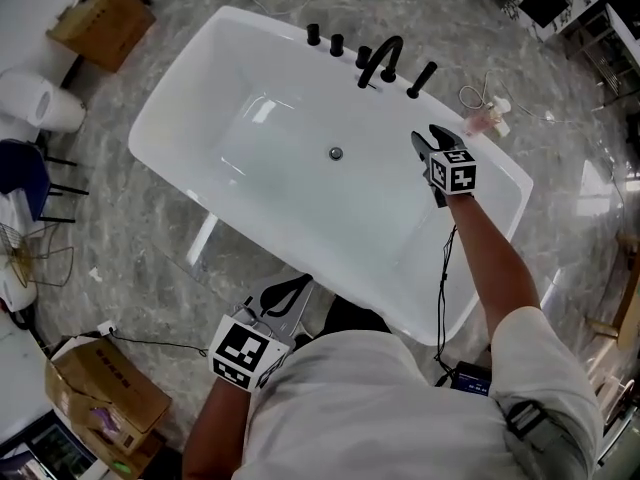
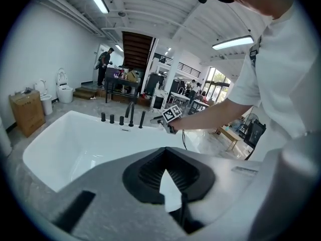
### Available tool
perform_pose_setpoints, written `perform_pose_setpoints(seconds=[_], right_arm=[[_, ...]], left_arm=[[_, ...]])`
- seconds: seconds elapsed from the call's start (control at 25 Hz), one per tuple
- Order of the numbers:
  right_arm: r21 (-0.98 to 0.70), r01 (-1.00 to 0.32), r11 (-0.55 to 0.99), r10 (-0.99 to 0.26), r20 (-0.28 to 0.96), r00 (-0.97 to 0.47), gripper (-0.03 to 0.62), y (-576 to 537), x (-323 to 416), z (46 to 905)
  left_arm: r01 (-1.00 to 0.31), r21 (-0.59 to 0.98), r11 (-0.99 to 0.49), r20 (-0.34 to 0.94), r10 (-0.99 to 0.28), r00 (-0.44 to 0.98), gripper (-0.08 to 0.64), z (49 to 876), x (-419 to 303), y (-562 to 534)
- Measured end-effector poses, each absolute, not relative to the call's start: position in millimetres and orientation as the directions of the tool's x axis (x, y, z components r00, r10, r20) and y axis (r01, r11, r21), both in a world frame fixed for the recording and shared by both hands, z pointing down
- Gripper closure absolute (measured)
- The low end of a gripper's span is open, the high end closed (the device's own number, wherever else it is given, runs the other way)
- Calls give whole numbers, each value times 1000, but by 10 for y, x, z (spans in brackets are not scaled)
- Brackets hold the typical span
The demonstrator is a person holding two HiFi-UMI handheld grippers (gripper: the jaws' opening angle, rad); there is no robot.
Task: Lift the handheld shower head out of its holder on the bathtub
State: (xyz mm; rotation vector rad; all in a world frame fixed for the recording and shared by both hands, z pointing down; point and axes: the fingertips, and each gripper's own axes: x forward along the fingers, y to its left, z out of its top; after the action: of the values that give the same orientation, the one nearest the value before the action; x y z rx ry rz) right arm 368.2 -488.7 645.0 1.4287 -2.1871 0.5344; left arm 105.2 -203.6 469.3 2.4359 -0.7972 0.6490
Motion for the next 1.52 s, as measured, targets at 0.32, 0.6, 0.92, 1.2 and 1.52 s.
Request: perform_pose_setpoints(seconds=[0.32, 0.6, 0.92, 1.2, 1.52], right_arm=[[-71, -946, 317, -747, 595, -295, 371, -5689, 3959, 6860], [-117, -974, 192, -761, 609, -223, 353, -6276, 4279, 7288], [-104, -987, 125, -766, 622, -163, 344, -6726, 4547, 7568], [-113, -989, 97, -769, 622, -146, 336, -7085, 4574, 7704], [-149, -988, 48, -784, 607, -129, 373, -7395, 4643, 7824]], left_arm=[[-644, 312, -698, 604, -378, 702, 554, 4954, 1127, -2458], [-640, 355, -682, 607, -352, 712, 554, 5197, 1207, -2751], [-628, 394, -671, 614, -316, 723, 554, 5476, 1302, -2818], [-631, 422, -652, 627, -293, 722, 554, 5630, 1303, -2856], [-641, 445, -625, 640, -280, 716, 554, 5792, 1313, -2862]])
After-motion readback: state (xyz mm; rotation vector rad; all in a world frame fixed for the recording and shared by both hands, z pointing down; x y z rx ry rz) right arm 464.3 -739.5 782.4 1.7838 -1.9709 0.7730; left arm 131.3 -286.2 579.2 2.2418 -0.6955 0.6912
